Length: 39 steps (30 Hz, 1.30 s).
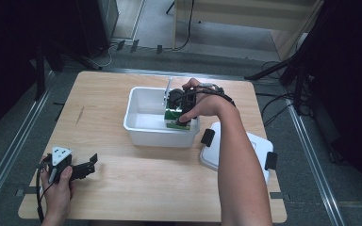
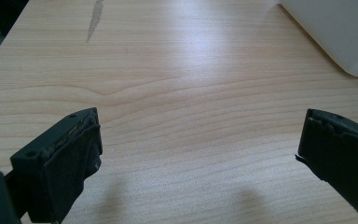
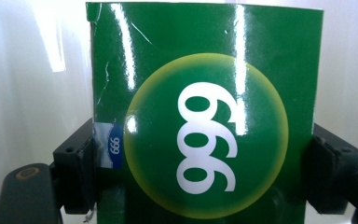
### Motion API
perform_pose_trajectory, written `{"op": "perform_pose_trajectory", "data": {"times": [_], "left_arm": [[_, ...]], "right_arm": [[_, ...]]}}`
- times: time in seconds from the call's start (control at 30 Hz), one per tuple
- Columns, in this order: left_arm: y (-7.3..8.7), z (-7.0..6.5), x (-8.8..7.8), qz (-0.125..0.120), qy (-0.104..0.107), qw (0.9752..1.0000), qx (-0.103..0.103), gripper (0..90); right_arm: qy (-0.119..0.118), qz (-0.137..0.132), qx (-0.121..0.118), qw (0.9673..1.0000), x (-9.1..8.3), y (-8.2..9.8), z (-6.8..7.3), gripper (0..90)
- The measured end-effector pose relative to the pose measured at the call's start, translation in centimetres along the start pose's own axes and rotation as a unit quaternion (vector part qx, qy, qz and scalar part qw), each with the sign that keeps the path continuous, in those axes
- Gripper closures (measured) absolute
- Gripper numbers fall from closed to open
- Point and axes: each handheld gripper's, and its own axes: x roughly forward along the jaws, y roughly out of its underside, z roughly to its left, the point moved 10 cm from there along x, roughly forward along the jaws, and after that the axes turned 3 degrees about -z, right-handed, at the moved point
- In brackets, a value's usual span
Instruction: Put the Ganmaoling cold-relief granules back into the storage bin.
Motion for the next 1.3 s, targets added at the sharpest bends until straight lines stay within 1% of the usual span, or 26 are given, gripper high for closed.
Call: {"op": "perform_pose_trajectory", "data": {"times": [0.03, 0.07, 0.1, 0.17, 0.2, 0.3, 0.33, 0.47, 0.57, 0.63, 0.73, 0.87, 0.97, 1.0, 1.03, 1.07, 1.1, 1.2, 1.3], "left_arm": [[0.0, 0.0, 0.0, 0.000, 0.002, 1.0000, 0.000, 0.2], [0.0, 0.0, 0.0, 0.001, 0.003, 1.0000, -0.001, 0.2], [0.0, 0.0, 0.0, 0.000, 0.004, 1.0000, -0.003, 0.2], [0.0, 0.0, 0.0, 0.003, 0.007, 1.0000, -0.003, 0.2], [0.0, 0.0, 0.0, 0.003, 0.007, 1.0000, -0.004, 0.2], [0.0, 0.0, 0.0, 0.004, 0.008, 1.0000, -0.003, 0.2], [0.0, -0.1, 0.0, 0.004, 0.008, 1.0000, -0.004, 0.2], [0.0, -0.1, 0.1, 0.002, 0.009, 0.9999, -0.005, 0.2], [0.0, -0.1, 0.1, 0.002, 0.011, 0.9999, -0.005, 0.2], [0.0, -0.1, 0.1, 0.002, 0.011, 0.9999, -0.005, 0.2], [0.0, -0.1, 0.1, 0.003, 0.012, 0.9999, -0.005, 0.2], [0.0, -0.1, 0.1, 0.003, 0.013, 0.9999, -0.006, 0.2], [0.0, -0.1, 0.1, 0.003, 0.014, 0.9999, -0.006, 0.2], [0.0, -0.1, 0.1, 0.003, 0.014, 0.9999, -0.006, 0.2], [0.0, -0.1, 0.1, 0.003, 0.014, 0.9999, -0.006, 0.2], [0.0, -0.1, 0.1, 0.003, 0.014, 0.9999, -0.006, 0.2], [0.0, -0.1, 0.1, 0.002, 0.015, 0.9999, -0.006, 0.2], [0.0, -0.1, 0.1, 0.003, 0.015, 0.9999, -0.006, 0.2], [0.0, -0.1, 0.1, 0.003, 0.015, 0.9999, -0.006, 0.2]], "right_arm": [[-0.001, 0.004, 0.004, 1.0000, 0.2, 0.1, 0.1, 15.9], [-0.001, 0.002, -0.001, 1.0000, 0.4, 0.1, 0.0, 15.9], [-0.003, 0.006, 0.005, 1.0000, 0.6, 0.2, 0.1, 15.9], [-0.002, 0.008, 0.008, 0.9999, 0.8, 0.3, 0.2, 15.9], [-0.002, 0.005, 0.006, 1.0000, 1.0, 0.3, 0.1, 15.9], [-0.002, 0.011, 0.009, 0.9999, 1.3, 0.4, 0.2, 15.8], [-0.001, 0.012, 0.007, 0.9999, 1.5, 0.5, 0.1, 15.8], [-0.005, 0.019, 0.013, 0.9997, 1.9, 0.9, 0.2, 15.8], [-0.009, 0.017, 0.017, 0.9997, 2.1, 0.9, 0.3, 15.8], [-0.010, 0.021, 0.022, 0.9995, 2.2, 1.0, 0.3, 15.8], [-0.011, 0.022, 0.016, 0.9996, 2.5, 1.0, 0.2, 15.7], [-0.016, 0.026, 0.020, 0.9993, 2.8, 1.1, 0.3, 15.6], [-0.020, 0.031, 0.031, 0.9988, 2.9, 1.1, 0.5, 15.6], [-0.020, 0.032, 0.031, 0.9988, 2.9, 1.1, 0.5, 15.6], [-0.022, 0.028, 0.023, 0.9991, 3.0, 1.0, 0.4, 15.5], [-0.023, 0.033, 0.023, 0.9989, 3.0, 1.1, 0.4, 15.6], [-0.024, 0.035, 0.026, 0.9988, 3.1, 1.2, 0.4, 15.5], [-0.024, 0.039, 0.026, 0.9986, 3.2, 1.2, 0.4, 15.5], [-0.026, 0.046, 0.018, 0.9985, 3.4, 1.4, 0.6, 15.4]]}}
